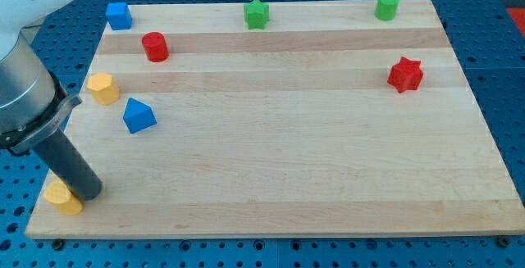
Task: Push the arm below the red circle
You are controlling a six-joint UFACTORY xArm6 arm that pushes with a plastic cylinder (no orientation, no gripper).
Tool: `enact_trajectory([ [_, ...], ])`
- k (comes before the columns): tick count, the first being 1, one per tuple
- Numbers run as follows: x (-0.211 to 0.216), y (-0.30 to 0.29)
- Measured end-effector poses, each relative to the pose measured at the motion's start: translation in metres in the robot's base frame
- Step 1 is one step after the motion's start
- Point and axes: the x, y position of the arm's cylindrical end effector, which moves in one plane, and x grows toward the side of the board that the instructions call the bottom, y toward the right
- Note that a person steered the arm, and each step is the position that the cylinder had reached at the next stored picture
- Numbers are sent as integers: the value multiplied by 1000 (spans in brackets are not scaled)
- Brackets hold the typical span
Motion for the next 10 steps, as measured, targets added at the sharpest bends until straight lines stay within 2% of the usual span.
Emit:
enact_trajectory([
  [2, -36, -3],
  [4, -75, -70],
  [5, -78, -70],
  [6, -116, -62],
  [10, -143, 6],
])
